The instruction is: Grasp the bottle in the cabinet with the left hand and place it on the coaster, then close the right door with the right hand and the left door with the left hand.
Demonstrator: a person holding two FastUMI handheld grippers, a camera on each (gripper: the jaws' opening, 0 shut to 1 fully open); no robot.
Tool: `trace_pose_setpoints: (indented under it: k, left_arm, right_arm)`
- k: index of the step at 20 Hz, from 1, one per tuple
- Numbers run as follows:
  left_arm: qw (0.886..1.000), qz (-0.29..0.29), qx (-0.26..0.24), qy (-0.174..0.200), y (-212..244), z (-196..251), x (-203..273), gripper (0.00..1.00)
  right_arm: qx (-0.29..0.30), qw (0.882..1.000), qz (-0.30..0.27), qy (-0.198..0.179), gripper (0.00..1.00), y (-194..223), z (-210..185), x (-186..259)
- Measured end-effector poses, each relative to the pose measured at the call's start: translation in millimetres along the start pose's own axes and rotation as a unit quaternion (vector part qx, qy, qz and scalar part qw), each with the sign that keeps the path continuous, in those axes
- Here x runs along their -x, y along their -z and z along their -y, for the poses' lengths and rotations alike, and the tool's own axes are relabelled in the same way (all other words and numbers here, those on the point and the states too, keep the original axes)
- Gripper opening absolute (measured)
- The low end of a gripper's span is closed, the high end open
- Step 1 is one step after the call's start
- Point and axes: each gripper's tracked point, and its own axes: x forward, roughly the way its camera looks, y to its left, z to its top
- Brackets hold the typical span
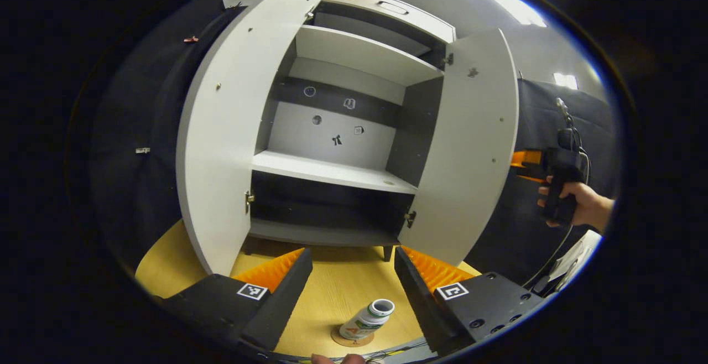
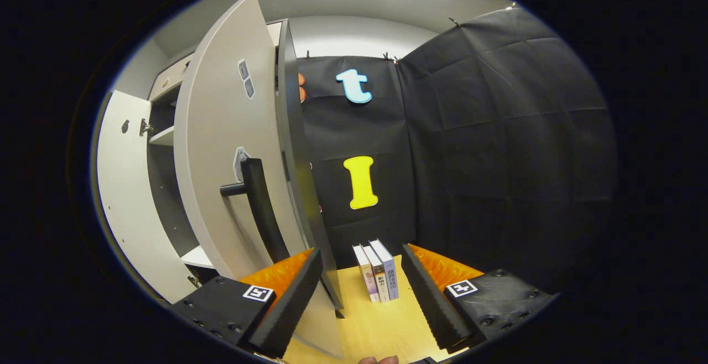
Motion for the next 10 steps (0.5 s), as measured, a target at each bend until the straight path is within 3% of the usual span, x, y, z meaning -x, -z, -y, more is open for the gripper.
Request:
trace_pose_setpoints:
  k: [10]
  left_arm:
    - [0.997,0.039,-0.036,-0.058,-59.4,-36.6,31.7,0.95]
  right_arm:
    - [-0.014,0.994,-0.019,-0.108,0.98,24.9,-138.8,4.4]
